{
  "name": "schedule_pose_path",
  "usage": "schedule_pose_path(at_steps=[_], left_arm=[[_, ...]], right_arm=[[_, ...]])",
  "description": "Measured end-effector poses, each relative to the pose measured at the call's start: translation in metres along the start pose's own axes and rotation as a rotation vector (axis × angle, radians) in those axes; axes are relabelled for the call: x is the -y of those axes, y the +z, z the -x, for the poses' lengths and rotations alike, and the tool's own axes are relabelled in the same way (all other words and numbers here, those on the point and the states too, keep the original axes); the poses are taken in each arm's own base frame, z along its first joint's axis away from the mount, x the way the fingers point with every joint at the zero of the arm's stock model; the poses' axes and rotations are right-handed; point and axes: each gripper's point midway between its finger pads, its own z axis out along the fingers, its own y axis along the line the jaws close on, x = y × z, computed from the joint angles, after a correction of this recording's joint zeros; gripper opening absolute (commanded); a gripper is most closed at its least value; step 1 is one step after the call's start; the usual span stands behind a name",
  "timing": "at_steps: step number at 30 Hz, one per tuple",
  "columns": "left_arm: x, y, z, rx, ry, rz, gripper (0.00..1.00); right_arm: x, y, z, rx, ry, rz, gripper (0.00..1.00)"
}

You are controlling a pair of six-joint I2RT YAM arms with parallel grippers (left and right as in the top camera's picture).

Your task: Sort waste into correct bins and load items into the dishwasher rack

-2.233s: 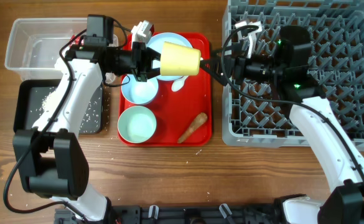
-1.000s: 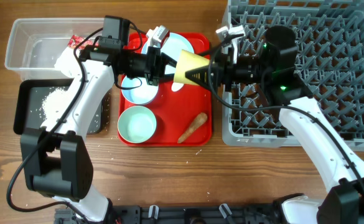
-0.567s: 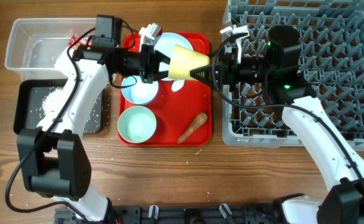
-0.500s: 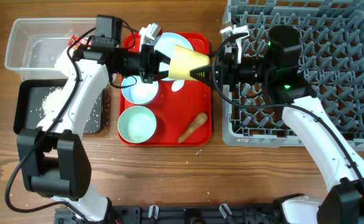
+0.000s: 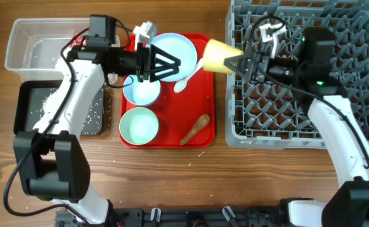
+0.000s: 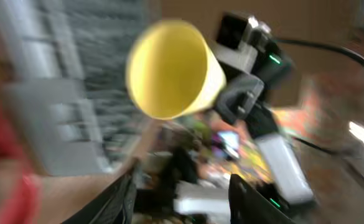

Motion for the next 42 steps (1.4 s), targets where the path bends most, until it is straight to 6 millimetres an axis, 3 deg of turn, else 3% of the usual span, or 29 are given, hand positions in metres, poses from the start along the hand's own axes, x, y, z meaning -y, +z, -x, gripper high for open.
schedule_pose_path(at_steps=[3,9,13,16,23,25,27,30,37,42], left_arm=[[-0.041,-0.008,0.013,0.087,-0.027,0.236,0.48],[-0.114,-0.039,0.017,0.192,-0.082,0.717,0.49],[-0.138,-0.055,0.012,0.208,-0.087,0.927,0.49],[-0.145,-0.062,0.011,0.212,-0.078,1.018,0.49],[-0.150,-0.064,0.010,0.195,-0.017,1.110,0.49],[-0.150,-0.064,0.011,0.193,-0.011,1.114,0.49],[-0.150,-0.064,0.011,0.192,-0.009,1.115,0.49],[-0.150,-0.064,0.011,0.191,-0.007,1.115,0.48],[-0.145,-0.065,0.011,0.197,0.005,1.112,0.48],[-0.130,-0.046,0.000,0.153,0.056,1.108,0.52]], right_arm=[[0.017,-0.013,-0.016,-0.008,0.103,-0.178,0.53],[0.011,-0.084,-0.043,-0.012,0.189,-0.668,0.53],[0.033,-0.121,-0.083,-0.104,0.279,-0.988,0.53],[0.052,-0.136,-0.094,-0.150,0.326,-1.125,0.53],[0.093,-0.131,-0.116,-0.330,0.421,-1.255,0.58],[0.101,-0.128,-0.123,-0.380,0.450,-1.271,0.68],[0.103,-0.126,-0.126,-0.396,0.460,-1.275,0.87],[0.109,-0.118,-0.117,-0.355,0.441,-1.258,0.95],[0.109,-0.114,-0.109,-0.339,0.422,-1.238,0.96],[0.090,-0.105,-0.072,-0.263,0.346,-1.163,0.96]])
